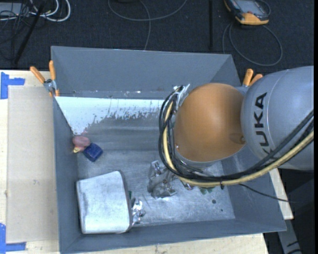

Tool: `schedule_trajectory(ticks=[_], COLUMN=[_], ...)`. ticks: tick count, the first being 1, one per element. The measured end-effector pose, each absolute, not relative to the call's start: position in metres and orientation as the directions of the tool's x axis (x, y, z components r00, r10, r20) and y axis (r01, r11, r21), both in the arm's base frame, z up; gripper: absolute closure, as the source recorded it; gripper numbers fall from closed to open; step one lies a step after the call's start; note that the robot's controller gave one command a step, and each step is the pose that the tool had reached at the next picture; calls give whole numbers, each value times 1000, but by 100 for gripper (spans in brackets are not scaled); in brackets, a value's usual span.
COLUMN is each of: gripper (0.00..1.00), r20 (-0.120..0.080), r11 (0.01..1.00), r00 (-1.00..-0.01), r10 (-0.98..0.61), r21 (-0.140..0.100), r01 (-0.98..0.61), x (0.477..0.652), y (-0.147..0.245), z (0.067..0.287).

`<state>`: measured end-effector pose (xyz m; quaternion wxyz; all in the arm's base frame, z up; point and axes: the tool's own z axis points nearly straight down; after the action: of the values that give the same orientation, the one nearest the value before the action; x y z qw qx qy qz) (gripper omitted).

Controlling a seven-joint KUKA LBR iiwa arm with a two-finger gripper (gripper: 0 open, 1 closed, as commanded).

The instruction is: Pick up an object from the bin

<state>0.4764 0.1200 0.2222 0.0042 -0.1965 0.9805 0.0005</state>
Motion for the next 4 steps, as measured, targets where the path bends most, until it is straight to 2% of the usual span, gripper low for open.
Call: schedule_trajectory(ticks=[1,2,3,4], gripper=[0,0,100,100], r20=[0,-14,-7,-6], r11=[923,933,933,933], r00=[-923,-933,-933,-933], r10=[-386,-359,-359,-360], r21=[0,-6,-8,-1], r01=[-386,-359,-359,-360], x=[475,488,487,486], y=[119,167,165,173], z=[218,75,76,180])
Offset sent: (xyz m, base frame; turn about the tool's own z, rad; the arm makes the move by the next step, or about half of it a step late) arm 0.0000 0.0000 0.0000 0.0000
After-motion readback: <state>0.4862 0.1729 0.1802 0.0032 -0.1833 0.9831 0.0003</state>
